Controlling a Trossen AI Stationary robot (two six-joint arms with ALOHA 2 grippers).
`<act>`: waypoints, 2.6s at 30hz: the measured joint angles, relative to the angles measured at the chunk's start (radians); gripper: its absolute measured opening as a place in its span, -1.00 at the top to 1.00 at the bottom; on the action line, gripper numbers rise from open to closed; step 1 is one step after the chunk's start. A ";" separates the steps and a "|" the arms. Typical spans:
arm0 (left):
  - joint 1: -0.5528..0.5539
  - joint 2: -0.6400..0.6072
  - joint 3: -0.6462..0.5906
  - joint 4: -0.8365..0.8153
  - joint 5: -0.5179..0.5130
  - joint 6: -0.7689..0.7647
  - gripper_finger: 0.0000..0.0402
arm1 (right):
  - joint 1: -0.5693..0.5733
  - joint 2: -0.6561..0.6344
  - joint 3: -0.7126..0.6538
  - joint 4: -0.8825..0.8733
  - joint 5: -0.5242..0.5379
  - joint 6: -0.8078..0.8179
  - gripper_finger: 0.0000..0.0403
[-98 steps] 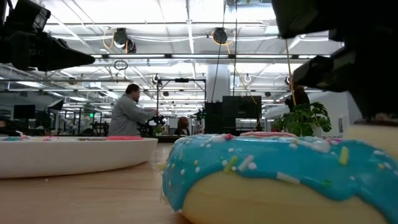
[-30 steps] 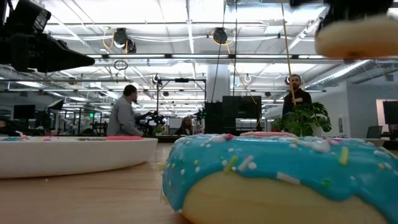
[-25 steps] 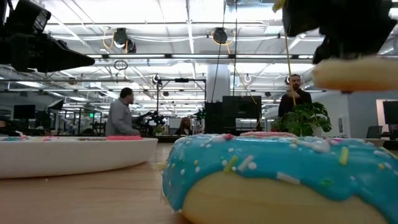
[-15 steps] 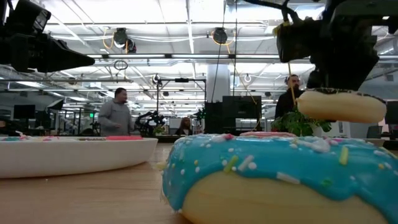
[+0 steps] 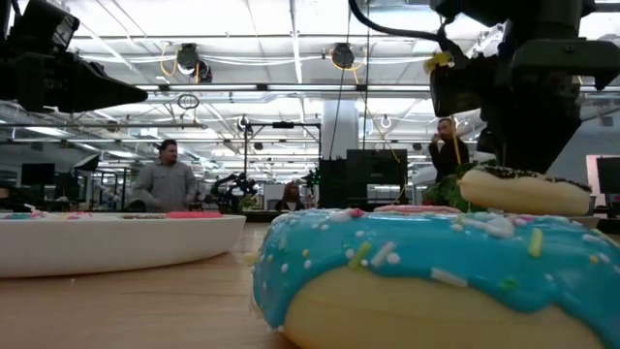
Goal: Pick & Place donuts
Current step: Put the large black donut on the gray plate
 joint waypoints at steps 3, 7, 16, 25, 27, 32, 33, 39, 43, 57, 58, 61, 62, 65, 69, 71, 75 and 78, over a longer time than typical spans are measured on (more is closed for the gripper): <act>0.000 0.000 0.000 0.000 0.000 0.003 0.79 | -0.005 0.025 0.000 0.011 -0.001 -0.014 0.92; 0.000 0.000 0.000 0.001 0.000 0.003 0.79 | -0.019 0.073 0.003 0.009 -0.064 -0.028 0.92; 0.000 0.000 0.000 0.001 -0.001 0.017 0.79 | -0.044 0.119 0.076 -0.005 -0.105 -0.082 0.92; 0.000 0.000 0.000 0.000 -0.001 0.020 0.79 | -0.062 0.120 0.173 -0.125 -0.111 -0.106 0.91; 0.000 0.000 0.000 0.001 -0.001 0.020 0.79 | -0.065 0.120 0.207 -0.158 -0.135 -0.106 0.91; 0.000 0.000 0.000 0.001 -0.001 0.021 0.79 | -0.065 0.120 0.241 -0.170 -0.175 -0.078 0.92; 0.000 0.000 0.000 0.001 -0.001 0.021 0.79 | -0.066 0.125 0.241 -0.175 -0.195 -0.067 0.93; 0.000 0.000 0.000 0.001 0.000 0.022 0.79 | -0.066 0.181 0.240 -0.203 -0.264 -0.021 0.94; 0.000 0.000 0.000 0.001 0.000 0.023 0.79 | -0.073 0.241 0.240 -0.201 -0.291 -0.048 0.94; 0.000 0.000 0.000 -0.001 -0.001 0.030 0.79 | -0.111 0.269 0.275 -0.184 -0.286 -0.085 0.85; 0.000 0.000 0.000 -0.002 0.000 0.030 0.79 | -0.111 0.268 0.284 -0.178 -0.285 -0.091 0.85; 0.000 0.000 0.000 -0.001 0.000 0.030 0.79 | -0.111 0.269 0.300 -0.178 -0.279 -0.107 0.80; 0.000 0.000 0.000 -0.001 0.000 0.030 0.79 | -0.111 0.269 0.304 -0.184 -0.280 -0.109 0.78; 0.000 0.000 0.000 -0.001 0.000 0.030 0.79 | -0.111 0.269 0.307 -0.184 -0.282 -0.110 0.69; 0.000 0.000 0.000 -0.001 0.000 0.030 0.79 | -0.112 0.269 0.307 -0.185 -0.280 -0.110 0.51; 0.000 0.000 0.000 -0.001 0.000 0.030 0.79 | -0.112 0.269 0.307 -0.185 -0.261 -0.110 0.41; 0.000 0.000 0.000 -0.001 0.000 0.030 0.79 | -0.116 0.269 0.307 -0.184 -0.257 -0.126 0.22; 0.000 0.000 0.000 -0.001 0.000 0.030 0.79 | -0.124 0.269 0.307 -0.185 -0.257 -0.125 0.11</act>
